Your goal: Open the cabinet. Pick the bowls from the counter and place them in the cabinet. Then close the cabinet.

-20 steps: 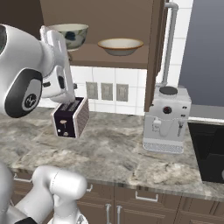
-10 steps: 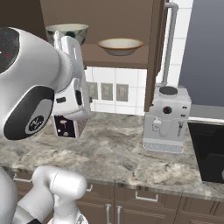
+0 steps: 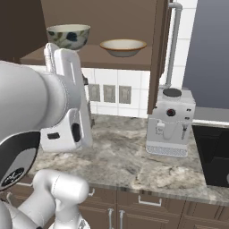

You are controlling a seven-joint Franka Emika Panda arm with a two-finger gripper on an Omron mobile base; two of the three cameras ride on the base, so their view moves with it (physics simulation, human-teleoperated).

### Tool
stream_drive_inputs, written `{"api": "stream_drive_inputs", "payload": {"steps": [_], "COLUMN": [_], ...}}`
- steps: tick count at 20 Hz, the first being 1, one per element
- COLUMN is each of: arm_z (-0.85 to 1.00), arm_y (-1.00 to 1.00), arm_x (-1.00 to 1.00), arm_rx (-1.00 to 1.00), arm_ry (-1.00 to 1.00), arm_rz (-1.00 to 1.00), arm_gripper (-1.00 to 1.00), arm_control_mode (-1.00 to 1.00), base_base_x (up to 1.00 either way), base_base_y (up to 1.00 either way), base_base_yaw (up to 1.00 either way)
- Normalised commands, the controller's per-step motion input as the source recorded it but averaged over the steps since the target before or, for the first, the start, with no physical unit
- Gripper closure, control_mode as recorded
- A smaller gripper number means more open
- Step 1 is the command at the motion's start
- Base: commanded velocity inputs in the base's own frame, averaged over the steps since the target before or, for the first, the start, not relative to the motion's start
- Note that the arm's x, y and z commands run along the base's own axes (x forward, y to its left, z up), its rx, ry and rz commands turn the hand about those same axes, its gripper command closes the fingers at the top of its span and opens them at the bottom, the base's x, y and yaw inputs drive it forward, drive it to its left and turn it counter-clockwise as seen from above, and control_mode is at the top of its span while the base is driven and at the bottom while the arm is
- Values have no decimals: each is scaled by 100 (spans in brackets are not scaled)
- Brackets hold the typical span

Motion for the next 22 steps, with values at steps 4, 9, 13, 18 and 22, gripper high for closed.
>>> {"api": "stream_drive_inputs", "payload": {"steps": [4,9,13,18,22], "arm_z": [0,0,0,0,0], "arm_y": [-29,-31,-39,-30,-30], "arm_x": [1,14,6,18,9], "arm_rx": [1,2,5,7,8], "arm_ry": [0,0,0,0,-4], "arm_rz": [-1,2,5,7,7], "arm_gripper": [-100,-100,-100,-100,-100], "arm_control_mode": [-100,-100,-100,-100,-100], "base_base_x": [0,0,0,0,0], "base_base_y": [0,0,0,0,0], "base_base_yaw": [0,0,0,0,0]}}
